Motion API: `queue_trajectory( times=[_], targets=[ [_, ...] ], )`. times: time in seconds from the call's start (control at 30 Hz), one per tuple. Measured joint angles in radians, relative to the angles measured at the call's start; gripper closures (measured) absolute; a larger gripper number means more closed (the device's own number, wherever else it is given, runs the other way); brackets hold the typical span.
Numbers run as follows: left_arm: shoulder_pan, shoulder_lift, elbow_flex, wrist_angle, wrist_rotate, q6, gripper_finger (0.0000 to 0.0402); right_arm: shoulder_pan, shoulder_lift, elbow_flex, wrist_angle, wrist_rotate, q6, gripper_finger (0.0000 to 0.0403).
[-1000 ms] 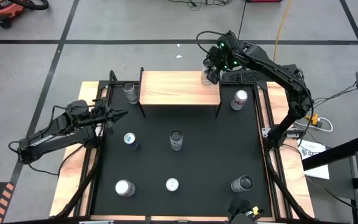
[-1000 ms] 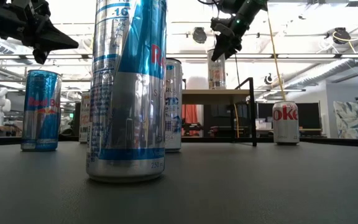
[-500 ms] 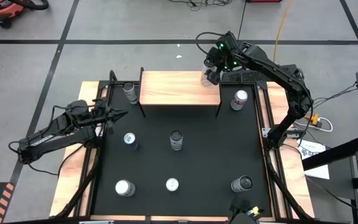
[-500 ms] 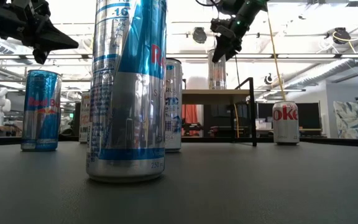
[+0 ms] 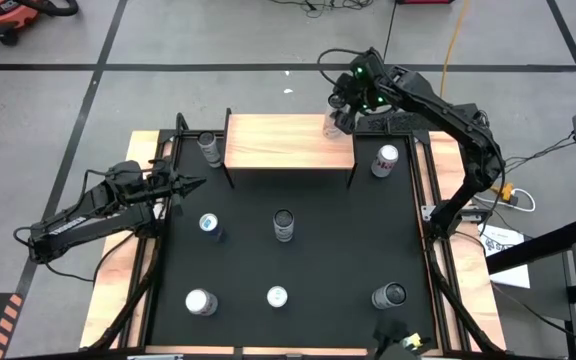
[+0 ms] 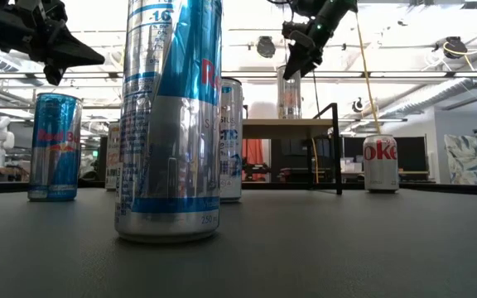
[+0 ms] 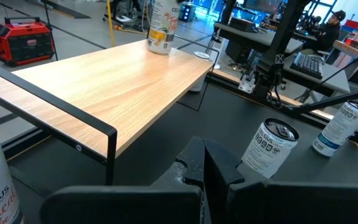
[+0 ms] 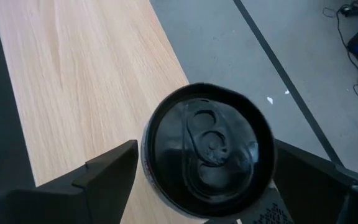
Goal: Place canned beverage on shelf
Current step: Put the top white blue soda can on the shelf
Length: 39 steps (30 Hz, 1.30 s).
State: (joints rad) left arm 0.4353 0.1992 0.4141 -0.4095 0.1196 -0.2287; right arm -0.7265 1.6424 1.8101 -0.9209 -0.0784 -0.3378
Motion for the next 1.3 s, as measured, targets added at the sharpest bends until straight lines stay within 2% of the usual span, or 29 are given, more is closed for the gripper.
queue_trajectory(
  times=[0.3, 0.5, 0.73, 0.87, 1.1, 1.3],
  targets=[
    [0.0, 0.0, 0.0, 0.003, 0.0, 0.0, 0.0401, 0.0, -0.003, 0.113, -0.09, -0.001, 0.022, 0.0069],
    [0.0, 0.0, 0.0, 0.067, 0.0, 0.0, 0.0401, 0.007, -0.003, 0.198, -0.175, -0.002, 0.183, 0.0069],
    [0.0, 0.0, 0.0, 0.085, -0.005, -0.025, 0.0401, 0.013, -0.003, 0.256, -0.229, -0.019, 0.254, 0.0069],
    [0.0, 0.0, 0.0, 0.077, -0.05, -0.027, 0.0401, 0.027, -0.004, 0.29, -0.306, -0.09, 0.267, 0.0069],
    [0.0, 0.0, 0.0, 0.075, -0.244, -0.075, 0.0401, 0.107, -0.034, 0.306, -0.435, -0.109, 0.312, 0.0069],
    [0.0, 0.0, 0.0, 0.062, -0.231, -0.1, 0.0401, 0.211, -0.05, 0.306, -0.517, -0.109, 0.374, 0.0069]
  ],
)
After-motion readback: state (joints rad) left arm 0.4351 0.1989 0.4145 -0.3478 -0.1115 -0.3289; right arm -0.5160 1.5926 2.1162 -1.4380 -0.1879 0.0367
